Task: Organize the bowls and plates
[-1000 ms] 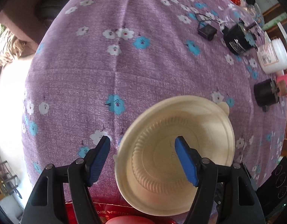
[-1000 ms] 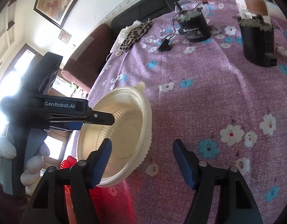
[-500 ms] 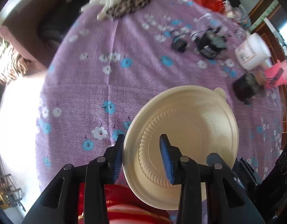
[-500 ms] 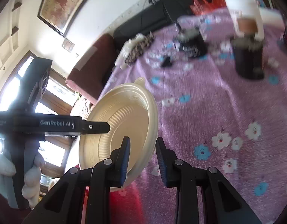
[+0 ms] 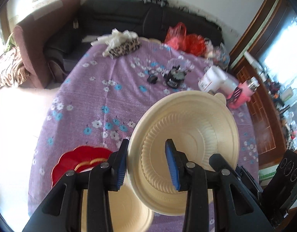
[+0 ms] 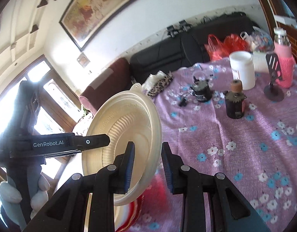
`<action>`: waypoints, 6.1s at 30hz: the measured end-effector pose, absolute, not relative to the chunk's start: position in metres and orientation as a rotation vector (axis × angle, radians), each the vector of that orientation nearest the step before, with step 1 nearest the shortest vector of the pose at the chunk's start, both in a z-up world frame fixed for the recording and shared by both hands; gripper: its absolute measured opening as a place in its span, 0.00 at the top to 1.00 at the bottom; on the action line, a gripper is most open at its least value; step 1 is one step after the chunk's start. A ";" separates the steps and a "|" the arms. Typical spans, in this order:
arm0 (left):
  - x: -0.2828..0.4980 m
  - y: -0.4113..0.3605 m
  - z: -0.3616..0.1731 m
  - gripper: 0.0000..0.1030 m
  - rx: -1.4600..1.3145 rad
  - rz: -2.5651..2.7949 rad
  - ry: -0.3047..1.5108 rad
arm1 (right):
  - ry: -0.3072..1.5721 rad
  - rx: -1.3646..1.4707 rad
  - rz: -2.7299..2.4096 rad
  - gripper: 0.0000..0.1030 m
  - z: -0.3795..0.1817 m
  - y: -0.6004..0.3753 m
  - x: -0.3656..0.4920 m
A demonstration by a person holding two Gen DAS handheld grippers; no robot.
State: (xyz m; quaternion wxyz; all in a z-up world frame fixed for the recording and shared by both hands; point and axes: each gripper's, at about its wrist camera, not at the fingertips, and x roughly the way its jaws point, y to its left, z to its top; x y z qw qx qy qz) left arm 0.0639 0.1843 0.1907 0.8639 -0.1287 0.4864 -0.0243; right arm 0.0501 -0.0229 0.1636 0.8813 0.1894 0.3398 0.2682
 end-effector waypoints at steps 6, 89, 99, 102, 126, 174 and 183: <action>0.005 0.206 0.212 0.64 -0.298 -0.020 0.902 | 0.702 0.353 0.596 0.70 0.171 0.001 0.015; -0.141 0.225 0.197 0.01 -0.061 0.479 0.376 | 0.621 0.126 0.497 0.15 0.137 0.041 -0.061; -0.177 0.208 0.207 0.01 -0.114 0.492 0.260 | 0.621 0.169 0.473 0.13 0.125 0.013 -0.078; -0.197 0.199 0.209 0.00 -0.139 0.504 0.209 | 0.626 0.205 0.461 0.13 0.119 -0.001 -0.086; -0.213 0.157 0.164 0.00 -0.092 0.495 0.223 | 0.522 0.037 0.465 0.09 0.106 0.015 -0.144; -0.155 0.216 0.094 0.00 -0.279 0.443 0.621 | 0.650 -0.094 0.482 0.09 0.066 0.061 -0.128; -0.161 0.210 0.101 0.00 -0.266 0.469 0.592 | 0.635 -0.101 0.507 0.09 0.067 0.061 -0.135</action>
